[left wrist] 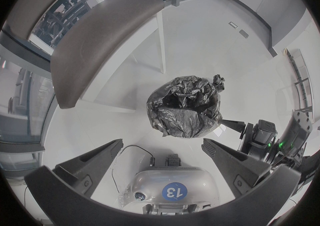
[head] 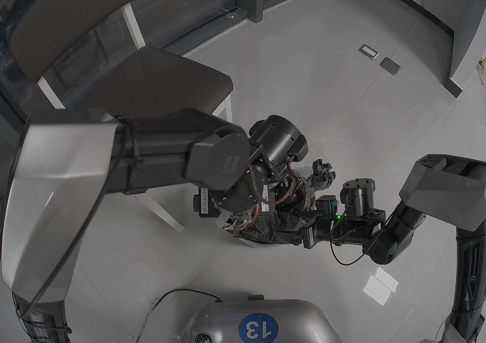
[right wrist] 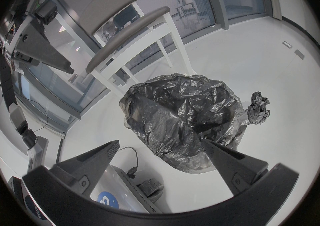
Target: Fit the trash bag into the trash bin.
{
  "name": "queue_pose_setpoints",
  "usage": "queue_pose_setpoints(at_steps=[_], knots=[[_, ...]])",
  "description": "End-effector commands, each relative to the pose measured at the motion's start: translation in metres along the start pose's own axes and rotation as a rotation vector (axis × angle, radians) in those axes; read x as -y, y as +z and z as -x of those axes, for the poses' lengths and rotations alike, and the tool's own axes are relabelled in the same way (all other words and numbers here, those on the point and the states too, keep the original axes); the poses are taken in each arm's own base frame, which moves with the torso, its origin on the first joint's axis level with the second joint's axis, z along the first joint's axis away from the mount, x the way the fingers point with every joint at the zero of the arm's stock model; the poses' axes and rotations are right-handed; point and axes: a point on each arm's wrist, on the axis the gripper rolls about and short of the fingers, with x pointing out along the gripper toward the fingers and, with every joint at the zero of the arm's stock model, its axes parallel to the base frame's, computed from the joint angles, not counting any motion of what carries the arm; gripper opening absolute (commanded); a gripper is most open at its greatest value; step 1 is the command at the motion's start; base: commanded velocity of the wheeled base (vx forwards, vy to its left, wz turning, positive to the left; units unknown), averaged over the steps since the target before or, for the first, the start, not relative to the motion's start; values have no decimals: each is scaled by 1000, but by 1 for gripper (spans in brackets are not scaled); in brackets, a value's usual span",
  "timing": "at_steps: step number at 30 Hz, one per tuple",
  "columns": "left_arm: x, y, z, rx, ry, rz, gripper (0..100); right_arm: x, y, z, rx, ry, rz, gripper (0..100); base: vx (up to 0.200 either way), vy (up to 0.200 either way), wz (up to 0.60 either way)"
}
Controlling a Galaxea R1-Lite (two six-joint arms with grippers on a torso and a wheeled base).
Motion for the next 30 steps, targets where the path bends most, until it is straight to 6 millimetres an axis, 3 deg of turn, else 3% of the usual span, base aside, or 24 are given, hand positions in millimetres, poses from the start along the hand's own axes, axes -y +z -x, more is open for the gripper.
queue_pose_setpoints(at_steps=[1, 5, 10, 19, 30], knots=[[-1, 4, 3, 8, -8, 9, 100, 3, 1, 1, -3, -7, -6, 100, 200, 0, 0], [-2, 5, 3, 10, -8, 12, 100, 4, 3, -1, -1, -7, -5, 100, 200, 0, 0], [-3, 5, 4, 10, -9, 12, 100, 5, 6, -6, -3, -6, -5, 100, 0, 0, 0], [-4, 4, 7, 2, -2, 5, 100, -4, -17, -28, -81, 34, -19, 100, 0, 0, 0], [-6, 6, 11, 8, -6, 10, 100, 6, -43, -53, -122, 33, -35, 100, 0, 0, 0]])
